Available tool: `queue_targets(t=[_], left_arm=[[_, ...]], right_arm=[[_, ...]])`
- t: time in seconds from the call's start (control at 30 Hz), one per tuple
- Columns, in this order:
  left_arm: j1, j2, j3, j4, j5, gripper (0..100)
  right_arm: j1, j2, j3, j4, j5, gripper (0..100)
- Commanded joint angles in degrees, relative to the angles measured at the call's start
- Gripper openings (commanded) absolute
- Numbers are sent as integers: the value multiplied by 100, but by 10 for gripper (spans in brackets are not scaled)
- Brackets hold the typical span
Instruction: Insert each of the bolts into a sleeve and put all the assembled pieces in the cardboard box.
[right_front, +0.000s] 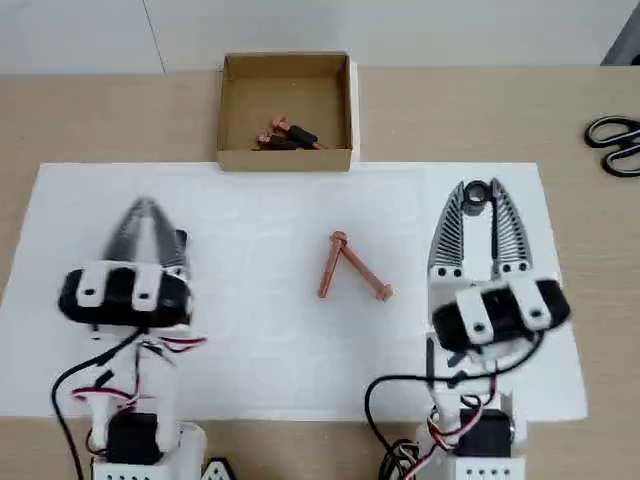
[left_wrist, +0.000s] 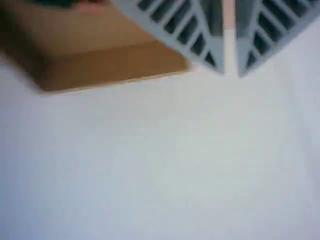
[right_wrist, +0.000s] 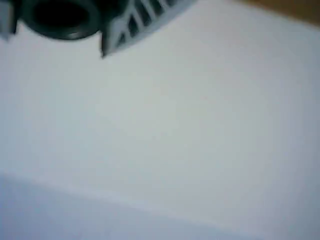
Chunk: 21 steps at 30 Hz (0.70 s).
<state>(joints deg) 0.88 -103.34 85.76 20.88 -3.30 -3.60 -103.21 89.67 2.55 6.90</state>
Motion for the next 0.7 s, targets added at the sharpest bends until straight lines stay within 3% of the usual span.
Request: queue_targets(t=[0.0,0.1,0.23,0.4,0.5,0.67], left_arm=[[378,18,-673,352,756,6],[255,580,-1490,642,879,6],[-501,2145,-3011,1055,897,6],[-1433,4870,-5068,2505,914,6],[-1415,6312,-6193,3648,1020,6],[-484,8281,-7705,5345,1837,6]], right_arm=[[57,-75,264,-119,-62,4],[57,-75,519,-92,-62,4],[40,-48,677,435,-79,4],[-532,-66,677,1613,-70,4],[-910,-66,677,2026,-70,4],[-1112,-66,677,2360,-70,4]])
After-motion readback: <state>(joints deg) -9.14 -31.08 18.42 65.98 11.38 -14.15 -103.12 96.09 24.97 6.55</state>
